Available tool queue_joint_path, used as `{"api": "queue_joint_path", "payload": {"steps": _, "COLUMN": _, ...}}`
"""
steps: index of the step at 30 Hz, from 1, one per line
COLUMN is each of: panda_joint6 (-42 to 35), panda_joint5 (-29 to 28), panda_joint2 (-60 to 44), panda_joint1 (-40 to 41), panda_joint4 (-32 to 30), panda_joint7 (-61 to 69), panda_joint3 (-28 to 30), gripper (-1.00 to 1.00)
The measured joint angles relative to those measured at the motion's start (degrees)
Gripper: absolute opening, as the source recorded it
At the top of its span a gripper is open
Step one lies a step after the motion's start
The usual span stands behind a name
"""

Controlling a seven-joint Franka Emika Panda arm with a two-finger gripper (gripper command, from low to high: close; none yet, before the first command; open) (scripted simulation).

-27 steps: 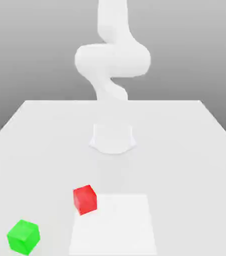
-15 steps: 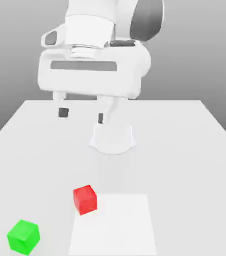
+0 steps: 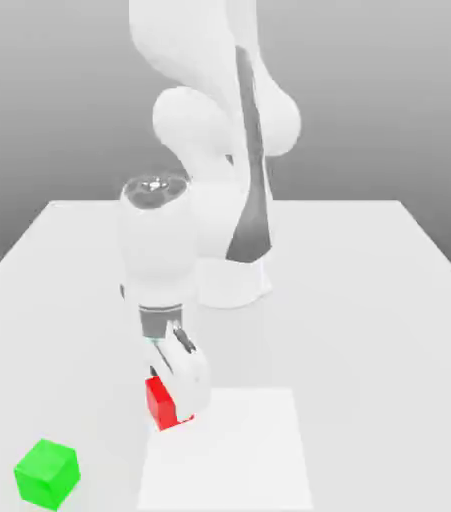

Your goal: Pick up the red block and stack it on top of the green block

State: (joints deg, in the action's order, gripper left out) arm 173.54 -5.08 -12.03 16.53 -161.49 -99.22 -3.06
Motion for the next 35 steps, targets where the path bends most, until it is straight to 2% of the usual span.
{"api": "queue_joint_path", "payload": {"steps": 6, "panda_joint6": 0.1, "panda_joint5": -0.1, "panda_joint2": 0.0, "panda_joint1": -0.1, "panda_joint4": 0.0, "panda_joint7": -0.1, "panda_joint3": 0.1, "gripper": -1.00}}
{"api": "queue_joint_path", "payload": {"steps": 14, "panda_joint6": -11.8, "panda_joint5": 5.8, "panda_joint2": 13.3, "panda_joint1": -0.1, "panda_joint4": -1.3, "panda_joint7": 4.4, "panda_joint3": -1.5, "gripper": -1.00}}
{"api": "queue_joint_path", "payload": {"steps": 19, "panda_joint6": -17.6, "panda_joint5": 8.0, "panda_joint2": 10.4, "panda_joint1": 2.2, "panda_joint4": 7.5, "panda_joint7": 10.9, "panda_joint3": 0.6, "gripper": -1.00}}
{"api": "queue_joint_path", "payload": {"steps": 26, "panda_joint6": -25.2, "panda_joint5": 6.3, "panda_joint2": 3.3, "panda_joint1": 6.4, "panda_joint4": 21.9, "panda_joint7": 17.5, "panda_joint3": 3.1, "gripper": -1.00}}
{"api": "queue_joint_path", "payload": {"steps": 28, "panda_joint6": -24.8, "panda_joint5": 5.7, "panda_joint2": 0.4, "panda_joint1": 7.0, "panda_joint4": 24.5, "panda_joint7": 18.4, "panda_joint3": 3.7, "gripper": -1.00}}
{"api": "queue_joint_path", "payload": {"steps": 31, "panda_joint6": -19.9, "panda_joint5": 5.7, "panda_joint2": -5.5, "panda_joint1": 7.2, "panda_joint4": 25.4, "panda_joint7": 18.8, "panda_joint3": 3.8, "gripper": -1.00}}
{"api": "queue_joint_path", "payload": {"steps": 32, "panda_joint6": -18.7, "panda_joint5": 5.7, "panda_joint2": -6.8, "panda_joint1": 7.2, "panda_joint4": 25.6, "panda_joint7": 18.8, "panda_joint3": 3.8, "gripper": 1.00}}
{"api": "queue_joint_path", "payload": {"steps": 35, "panda_joint6": -18.7, "panda_joint5": 5.7, "panda_joint2": -6.8, "panda_joint1": 7.2, "panda_joint4": 25.6, "panda_joint7": 18.8, "panda_joint3": 3.8, "gripper": 1.00}}
